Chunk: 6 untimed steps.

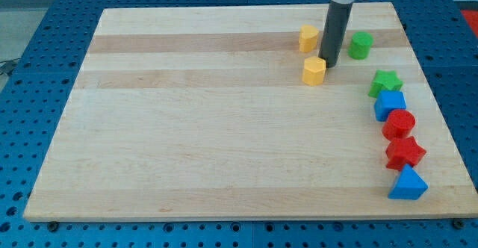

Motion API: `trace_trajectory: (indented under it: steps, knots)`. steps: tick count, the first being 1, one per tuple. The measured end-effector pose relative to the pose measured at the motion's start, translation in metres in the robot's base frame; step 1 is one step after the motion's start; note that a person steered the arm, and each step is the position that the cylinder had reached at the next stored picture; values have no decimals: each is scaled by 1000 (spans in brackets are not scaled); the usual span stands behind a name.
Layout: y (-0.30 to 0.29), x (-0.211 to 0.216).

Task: Place the green circle to the top of the green star

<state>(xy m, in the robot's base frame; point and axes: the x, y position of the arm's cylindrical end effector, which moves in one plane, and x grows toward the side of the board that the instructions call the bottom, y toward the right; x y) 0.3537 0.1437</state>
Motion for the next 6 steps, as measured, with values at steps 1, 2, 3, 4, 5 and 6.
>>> trace_trajectory:
  steps: [1, 2, 3, 4, 5, 6]
  knots:
    - [15, -47]
    - [24, -51]
    - [24, -51]
    - [43, -57]
    - [50, -6]
    - [50, 19]
